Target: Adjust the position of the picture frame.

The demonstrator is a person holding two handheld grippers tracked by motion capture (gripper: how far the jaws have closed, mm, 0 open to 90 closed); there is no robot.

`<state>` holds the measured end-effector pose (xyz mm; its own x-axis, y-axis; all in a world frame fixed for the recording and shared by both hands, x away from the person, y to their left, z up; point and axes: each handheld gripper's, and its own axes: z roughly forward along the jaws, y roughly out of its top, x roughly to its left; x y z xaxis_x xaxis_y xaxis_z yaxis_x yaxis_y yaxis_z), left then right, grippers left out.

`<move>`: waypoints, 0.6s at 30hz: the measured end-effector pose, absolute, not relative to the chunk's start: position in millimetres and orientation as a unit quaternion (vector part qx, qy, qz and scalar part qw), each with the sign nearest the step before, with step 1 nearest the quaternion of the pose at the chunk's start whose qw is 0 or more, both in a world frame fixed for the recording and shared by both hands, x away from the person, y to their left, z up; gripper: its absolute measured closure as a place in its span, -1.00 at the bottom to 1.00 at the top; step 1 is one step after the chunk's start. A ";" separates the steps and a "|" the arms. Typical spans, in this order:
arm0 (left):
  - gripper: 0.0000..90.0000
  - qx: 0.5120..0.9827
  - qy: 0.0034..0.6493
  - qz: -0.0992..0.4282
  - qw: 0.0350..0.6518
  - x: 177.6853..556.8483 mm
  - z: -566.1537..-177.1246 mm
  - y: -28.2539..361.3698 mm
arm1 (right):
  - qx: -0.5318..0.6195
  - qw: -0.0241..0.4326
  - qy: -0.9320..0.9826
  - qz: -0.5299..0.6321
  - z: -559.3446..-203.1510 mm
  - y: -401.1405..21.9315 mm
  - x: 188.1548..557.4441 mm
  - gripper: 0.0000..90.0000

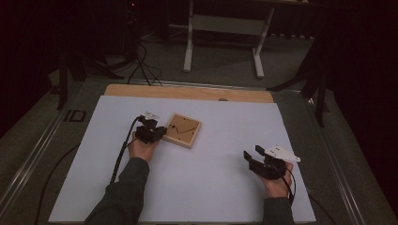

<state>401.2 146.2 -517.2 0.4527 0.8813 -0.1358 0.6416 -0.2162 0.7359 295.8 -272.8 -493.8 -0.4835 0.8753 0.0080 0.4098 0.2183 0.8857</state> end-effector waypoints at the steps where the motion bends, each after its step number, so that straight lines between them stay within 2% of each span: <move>1: 0.82 0.764 0.497 0.157 0.380 401.1 -517.4 146.4 | 0.437 0.260 0.736 0.448 -493.8 -272.7 295.8 -0.05; 18: 0.82 0.784 0.461 0.148 0.389 393.5 -518.4 140.9 | 0.436 0.259 0.737 0.448 -494.0 -272.3 295.8 -0.05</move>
